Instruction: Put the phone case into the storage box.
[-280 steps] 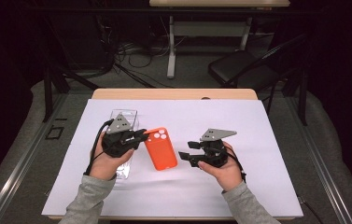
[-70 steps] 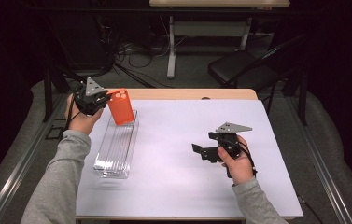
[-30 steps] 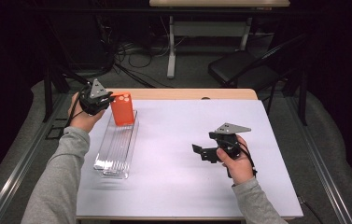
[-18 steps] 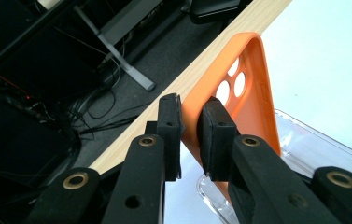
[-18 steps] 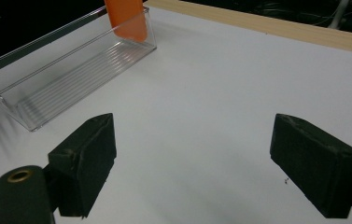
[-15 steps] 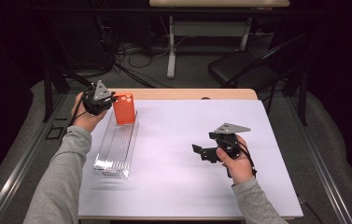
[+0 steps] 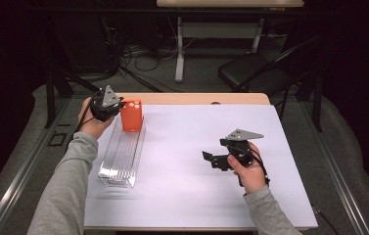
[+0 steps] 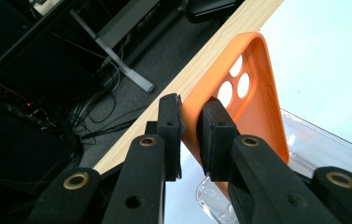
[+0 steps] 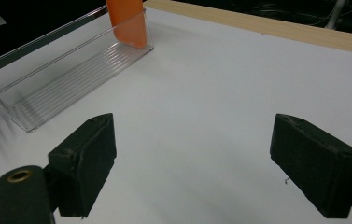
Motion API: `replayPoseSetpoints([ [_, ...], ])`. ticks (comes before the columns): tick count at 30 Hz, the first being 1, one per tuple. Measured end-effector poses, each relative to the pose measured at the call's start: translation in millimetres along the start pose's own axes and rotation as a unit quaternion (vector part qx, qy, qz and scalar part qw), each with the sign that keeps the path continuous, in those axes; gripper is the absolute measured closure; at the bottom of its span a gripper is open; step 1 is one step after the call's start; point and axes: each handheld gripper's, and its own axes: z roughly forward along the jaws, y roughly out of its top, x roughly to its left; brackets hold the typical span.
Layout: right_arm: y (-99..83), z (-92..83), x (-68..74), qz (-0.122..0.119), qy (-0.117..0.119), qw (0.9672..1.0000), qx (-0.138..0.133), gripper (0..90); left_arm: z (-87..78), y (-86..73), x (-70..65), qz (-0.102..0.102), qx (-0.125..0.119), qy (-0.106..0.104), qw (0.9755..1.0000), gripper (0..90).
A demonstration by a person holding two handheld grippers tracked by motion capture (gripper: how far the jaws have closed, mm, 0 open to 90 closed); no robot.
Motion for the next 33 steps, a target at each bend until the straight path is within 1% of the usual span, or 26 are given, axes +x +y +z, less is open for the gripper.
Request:
replayPoseSetpoints([
  [10,-0.9,1.2,-0.2,0.001,0.000,1.0000,-0.002,14.3,3.0,-3.4,3.0,0.016,-0.011,-0.002,0.9998,80.0],
  [23,-1.9,0.4,-1.7,0.002,-0.002,1.0000,-0.001,14.3,5.8,-10.4,10.6,0.012,-0.017,-0.007,0.9998,79.3],
  [25,-1.9,0.6,-1.9,0.005,-0.003,1.0000,-0.003,14.3,6.0,-11.7,11.4,0.008,-0.016,-0.008,0.9998,79.0],
  [26,-1.9,0.4,-1.9,0.005,-0.002,1.0000,-0.003,14.3,5.8,-12.1,12.2,0.012,-0.014,-0.006,0.9998,78.8],
  [29,-1.9,0.5,-1.9,0.005,-0.002,1.0000,-0.003,14.3,5.9,-13.9,13.7,0.010,-0.011,-0.004,0.9999,78.4],
  [32,-1.9,0.2,-1.8,0.005,-0.002,1.0000,-0.003,14.3,5.9,-15.2,14.5,0.005,-0.010,-0.004,0.9999,78.1],
  [33,-1.9,0.1,-1.8,0.004,-0.002,1.0000,-0.004,14.3,5.8,-15.4,14.9,0.007,-0.007,-0.003,0.9999,78.0],
])
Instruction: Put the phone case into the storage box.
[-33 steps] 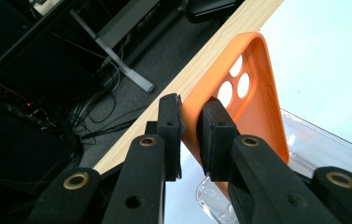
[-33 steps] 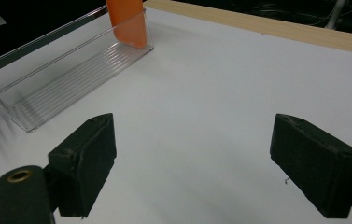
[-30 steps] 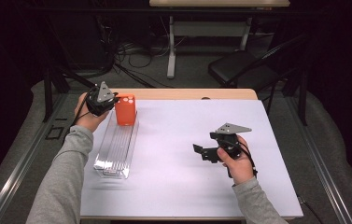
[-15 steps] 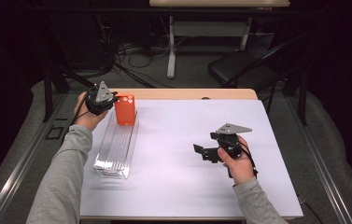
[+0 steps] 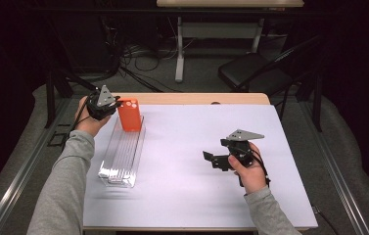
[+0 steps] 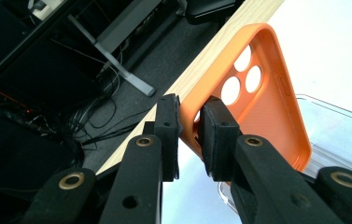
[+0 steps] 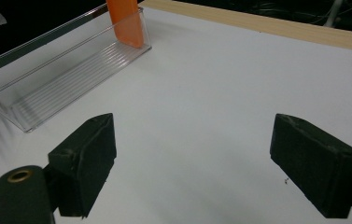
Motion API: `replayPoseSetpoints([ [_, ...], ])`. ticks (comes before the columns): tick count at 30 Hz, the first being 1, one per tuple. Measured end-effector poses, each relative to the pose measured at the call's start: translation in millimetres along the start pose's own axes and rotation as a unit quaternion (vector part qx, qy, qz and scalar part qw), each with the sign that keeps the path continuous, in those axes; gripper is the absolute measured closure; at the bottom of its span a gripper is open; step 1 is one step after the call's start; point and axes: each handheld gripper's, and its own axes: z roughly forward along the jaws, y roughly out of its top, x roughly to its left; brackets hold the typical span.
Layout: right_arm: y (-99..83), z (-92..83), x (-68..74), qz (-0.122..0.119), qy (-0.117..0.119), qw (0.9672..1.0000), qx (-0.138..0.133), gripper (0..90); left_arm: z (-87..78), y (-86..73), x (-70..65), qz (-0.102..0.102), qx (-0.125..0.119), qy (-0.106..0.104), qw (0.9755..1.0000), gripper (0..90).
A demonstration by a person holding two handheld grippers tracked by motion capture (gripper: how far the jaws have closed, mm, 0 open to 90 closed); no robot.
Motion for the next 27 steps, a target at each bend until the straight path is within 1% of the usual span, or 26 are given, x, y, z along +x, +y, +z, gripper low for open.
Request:
replayPoseSetpoints([
  [15,-0.6,-0.4,-0.3,0.001,-0.001,1.0000,0.000,14.3,1.5,0.4,-0.7,-0.009,0.006,0.007,0.9999,75.4],
  [24,-0.7,-1.3,-0.2,0.002,-0.001,1.0000,-0.002,14.3,2.3,0.5,-0.8,-0.018,0.006,0.007,0.9998,74.3],
  [27,-0.9,-1.5,-0.1,0.002,-0.002,1.0000,-0.002,14.3,2.3,0.6,-1.0,-0.018,0.007,0.007,0.9998,74.1],
])
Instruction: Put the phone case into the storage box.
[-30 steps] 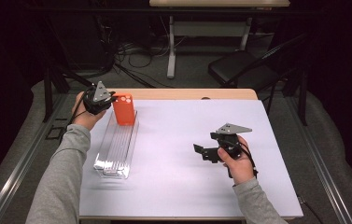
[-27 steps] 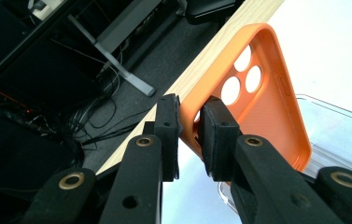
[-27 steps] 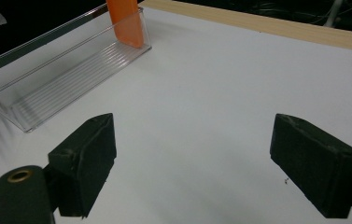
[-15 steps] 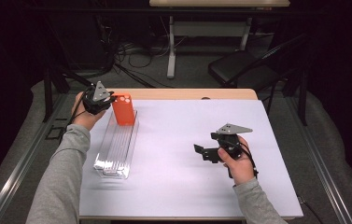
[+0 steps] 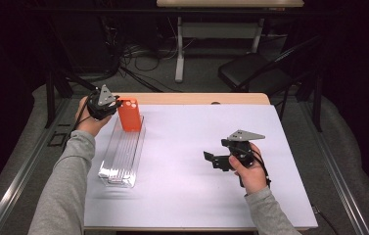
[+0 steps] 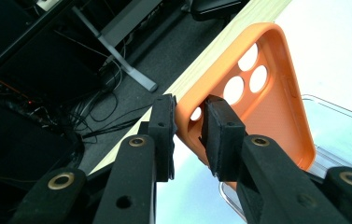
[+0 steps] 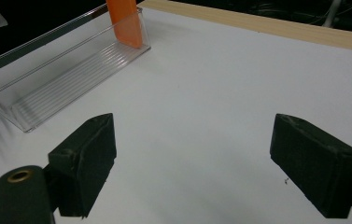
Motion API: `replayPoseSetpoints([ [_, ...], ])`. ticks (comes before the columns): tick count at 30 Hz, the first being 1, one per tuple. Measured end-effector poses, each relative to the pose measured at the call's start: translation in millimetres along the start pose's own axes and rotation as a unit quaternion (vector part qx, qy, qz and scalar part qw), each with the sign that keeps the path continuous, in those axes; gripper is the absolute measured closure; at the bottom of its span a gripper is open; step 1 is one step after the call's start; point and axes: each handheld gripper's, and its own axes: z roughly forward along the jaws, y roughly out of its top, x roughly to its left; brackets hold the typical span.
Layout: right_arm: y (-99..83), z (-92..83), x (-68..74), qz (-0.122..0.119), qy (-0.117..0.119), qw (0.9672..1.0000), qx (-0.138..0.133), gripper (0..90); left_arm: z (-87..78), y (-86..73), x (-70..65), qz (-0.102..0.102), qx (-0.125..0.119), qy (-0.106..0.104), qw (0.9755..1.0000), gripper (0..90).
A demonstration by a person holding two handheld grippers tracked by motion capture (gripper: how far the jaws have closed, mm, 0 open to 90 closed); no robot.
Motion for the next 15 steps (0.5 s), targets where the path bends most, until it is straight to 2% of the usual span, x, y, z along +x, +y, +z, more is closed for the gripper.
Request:
replayPoseSetpoints([
  [8,-0.3,-0.4,-0.1,0.001,-0.001,1.0000,0.000,14.3,0.1,-0.9,0.7,-0.006,0.005,0.003,1.0000,71.4],
  [15,-0.2,-0.4,-0.4,0.002,-0.001,1.0000,0.001,14.3,-0.7,-0.2,1.1,-0.016,0.005,0.010,0.9998,64.3],
])
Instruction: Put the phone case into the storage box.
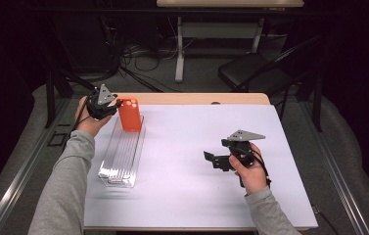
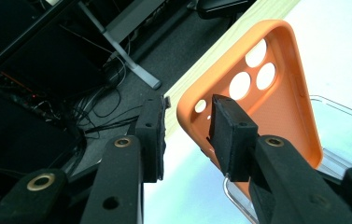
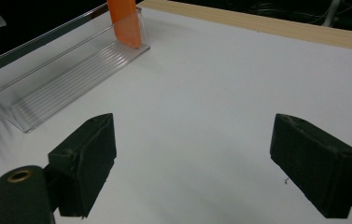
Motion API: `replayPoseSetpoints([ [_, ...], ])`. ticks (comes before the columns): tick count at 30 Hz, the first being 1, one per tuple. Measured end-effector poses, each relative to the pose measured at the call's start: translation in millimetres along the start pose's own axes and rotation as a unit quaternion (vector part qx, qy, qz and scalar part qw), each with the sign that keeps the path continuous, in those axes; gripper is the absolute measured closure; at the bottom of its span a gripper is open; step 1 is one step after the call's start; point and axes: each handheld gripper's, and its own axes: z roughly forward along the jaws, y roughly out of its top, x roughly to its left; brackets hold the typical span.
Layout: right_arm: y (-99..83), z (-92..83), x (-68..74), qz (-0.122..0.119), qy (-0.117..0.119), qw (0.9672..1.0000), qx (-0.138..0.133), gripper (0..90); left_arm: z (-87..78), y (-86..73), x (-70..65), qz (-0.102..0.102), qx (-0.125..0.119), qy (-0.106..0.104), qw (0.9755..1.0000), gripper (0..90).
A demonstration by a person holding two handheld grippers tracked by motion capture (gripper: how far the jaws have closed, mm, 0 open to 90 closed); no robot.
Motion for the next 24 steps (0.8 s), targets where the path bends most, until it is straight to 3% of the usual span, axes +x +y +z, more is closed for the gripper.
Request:
replayPoseSetpoints([
  [8,0.0,0.2,0.4,-0.001,0.000,1.0000,-0.002,14.3,-2.5,1.0,-0.7,-0.015,0.009,0.008,0.9998,53.6],
  [12,0.1,0.2,0.6,0.000,0.000,1.0000,-0.001,14.3,-6.1,1.2,0.8,-0.035,0.010,0.006,0.9993,49.9],
  [20,0.3,-0.6,0.2,-0.001,-0.001,1.0000,-0.002,14.3,-17.4,0.2,1.7,-0.056,0.036,0.004,0.9978,49.8],
  [24,0.9,-0.9,0.1,-0.004,-0.002,1.0000,-0.002,14.3,-23.4,-0.2,3.0,-0.058,0.034,0.005,0.9977,49.1],
])
